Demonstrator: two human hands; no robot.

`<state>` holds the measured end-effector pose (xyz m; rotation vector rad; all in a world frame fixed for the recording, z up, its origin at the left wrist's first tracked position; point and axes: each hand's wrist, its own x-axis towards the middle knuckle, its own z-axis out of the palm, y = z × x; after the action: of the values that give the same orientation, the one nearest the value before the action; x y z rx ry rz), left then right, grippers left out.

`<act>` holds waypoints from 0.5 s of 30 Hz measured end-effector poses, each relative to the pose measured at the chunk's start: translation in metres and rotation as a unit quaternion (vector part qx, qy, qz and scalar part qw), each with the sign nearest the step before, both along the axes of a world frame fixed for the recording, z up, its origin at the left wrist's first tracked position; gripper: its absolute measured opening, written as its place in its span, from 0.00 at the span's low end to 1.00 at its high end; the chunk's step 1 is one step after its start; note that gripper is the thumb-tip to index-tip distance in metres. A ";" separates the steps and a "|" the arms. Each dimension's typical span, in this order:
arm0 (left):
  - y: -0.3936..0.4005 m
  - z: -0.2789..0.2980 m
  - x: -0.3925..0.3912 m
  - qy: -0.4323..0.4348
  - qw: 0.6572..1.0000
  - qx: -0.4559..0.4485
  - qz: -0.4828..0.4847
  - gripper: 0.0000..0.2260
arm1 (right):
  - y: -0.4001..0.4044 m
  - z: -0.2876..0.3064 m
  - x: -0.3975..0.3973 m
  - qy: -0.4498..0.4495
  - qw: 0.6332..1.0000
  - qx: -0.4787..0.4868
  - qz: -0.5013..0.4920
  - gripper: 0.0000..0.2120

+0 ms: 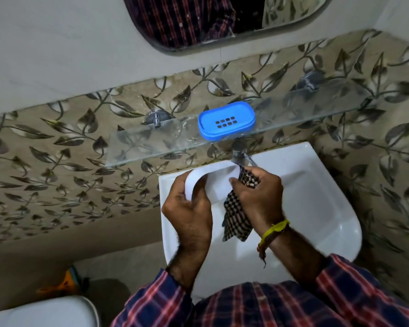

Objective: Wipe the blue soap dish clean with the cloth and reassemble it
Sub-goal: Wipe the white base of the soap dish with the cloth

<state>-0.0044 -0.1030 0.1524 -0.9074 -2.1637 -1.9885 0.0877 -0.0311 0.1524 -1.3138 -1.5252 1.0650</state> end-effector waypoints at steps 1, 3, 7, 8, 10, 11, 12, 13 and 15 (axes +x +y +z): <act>0.002 -0.003 -0.002 -0.033 0.999 0.012 0.003 0.03 | -0.002 0.000 -0.001 0.025 0.999 -0.033 -0.004 0.09; 0.008 -0.005 -0.004 -0.151 0.988 0.037 -0.020 0.04 | -0.001 -0.001 -0.001 0.052 0.997 -0.045 -0.040 0.07; 0.006 -0.008 0.007 -0.356 0.923 -0.054 -0.136 0.23 | 0.010 0.001 0.001 0.018 0.993 0.061 -0.097 0.09; 0.004 -0.008 0.010 -0.416 0.887 -0.069 -0.186 0.31 | 0.013 0.002 0.003 0.012 0.990 0.093 -0.109 0.09; 0.003 -0.002 0.012 -0.533 0.802 -0.031 -0.267 0.40 | 0.015 0.000 0.006 0.001 0.979 0.162 -0.126 0.08; 0.005 0.003 0.011 -0.581 0.765 0.009 -0.280 0.41 | 0.014 -0.002 0.007 -0.004 0.972 0.198 -0.124 0.07; 0.009 0.009 0.009 -0.611 0.742 0.042 -0.274 0.40 | 0.011 -0.004 0.007 -0.009 0.966 0.232 -0.115 0.08; 0.015 0.013 0.007 -0.622 0.738 0.065 -0.255 0.37 | 0.007 -0.007 0.007 -0.011 0.960 0.262 -0.099 0.09; 0.023 0.017 0.001 -0.623 0.744 0.093 -0.223 0.27 | -0.004 -0.012 0.007 -0.018 0.951 0.305 -0.046 0.12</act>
<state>-0.0039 -0.0804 0.1692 0.1485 -2.0985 -3.7023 0.0950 -0.0351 0.1403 -0.9539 -1.6261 0.4449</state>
